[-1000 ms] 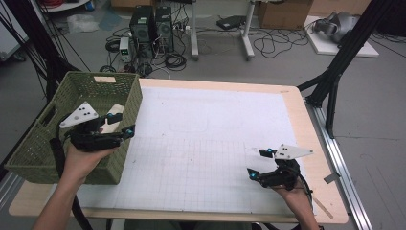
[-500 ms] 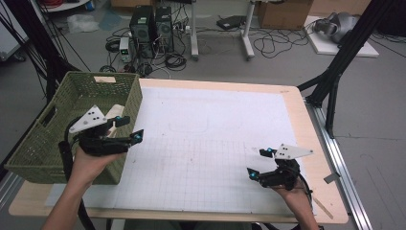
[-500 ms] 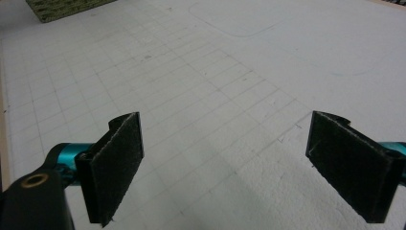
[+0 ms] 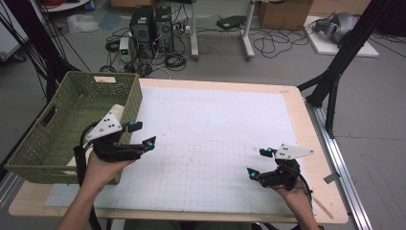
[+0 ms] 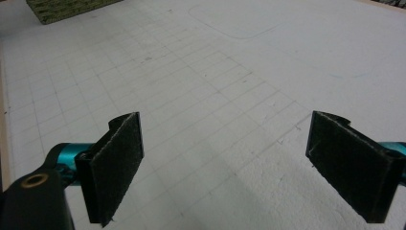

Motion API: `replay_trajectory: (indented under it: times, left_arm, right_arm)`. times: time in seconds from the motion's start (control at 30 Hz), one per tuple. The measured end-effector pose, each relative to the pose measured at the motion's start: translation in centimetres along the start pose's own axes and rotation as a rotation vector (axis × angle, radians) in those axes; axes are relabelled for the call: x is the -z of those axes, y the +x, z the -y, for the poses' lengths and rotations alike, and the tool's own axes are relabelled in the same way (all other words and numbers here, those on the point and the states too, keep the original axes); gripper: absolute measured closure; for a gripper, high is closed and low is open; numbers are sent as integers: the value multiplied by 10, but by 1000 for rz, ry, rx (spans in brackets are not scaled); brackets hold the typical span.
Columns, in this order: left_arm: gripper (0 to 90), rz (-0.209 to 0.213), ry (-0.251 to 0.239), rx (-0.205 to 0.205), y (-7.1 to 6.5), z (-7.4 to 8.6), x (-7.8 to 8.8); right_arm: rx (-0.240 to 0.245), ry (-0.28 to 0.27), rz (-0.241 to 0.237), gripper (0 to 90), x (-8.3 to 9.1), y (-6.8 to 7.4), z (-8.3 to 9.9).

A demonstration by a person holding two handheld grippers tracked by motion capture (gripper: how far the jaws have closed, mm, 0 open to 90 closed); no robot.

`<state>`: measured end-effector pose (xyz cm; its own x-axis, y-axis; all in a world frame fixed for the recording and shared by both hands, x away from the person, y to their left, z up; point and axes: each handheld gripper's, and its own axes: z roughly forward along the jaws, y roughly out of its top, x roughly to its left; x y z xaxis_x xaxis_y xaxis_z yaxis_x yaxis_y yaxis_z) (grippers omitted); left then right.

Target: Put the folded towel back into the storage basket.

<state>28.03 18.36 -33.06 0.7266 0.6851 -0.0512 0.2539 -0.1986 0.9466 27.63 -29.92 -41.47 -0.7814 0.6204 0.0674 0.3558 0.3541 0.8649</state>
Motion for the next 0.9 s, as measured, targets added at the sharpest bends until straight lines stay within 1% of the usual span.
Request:
replay_trajectory:
  times: [0.27, 0.4, 0.7, 0.9]
  left_arm:
    - [294, 18, 4, -10, -9, 7, -8]
    - [294, 29, 6, -6, -12, 11, -12]
    - [295, 39, 11, -1, -18, 25, -20]
    - [294, 57, 14, 1, -22, 33, -26]
  right_arm:
    - [0, -5, 1, 121, 0, 0, 0]
    - [1, -6, 2, 121, 0, 0, 0]
    - [-1, -2, -1, 121, -1, 1, -1]
    - [5, -2, 0, 121, -1, 1, 0]
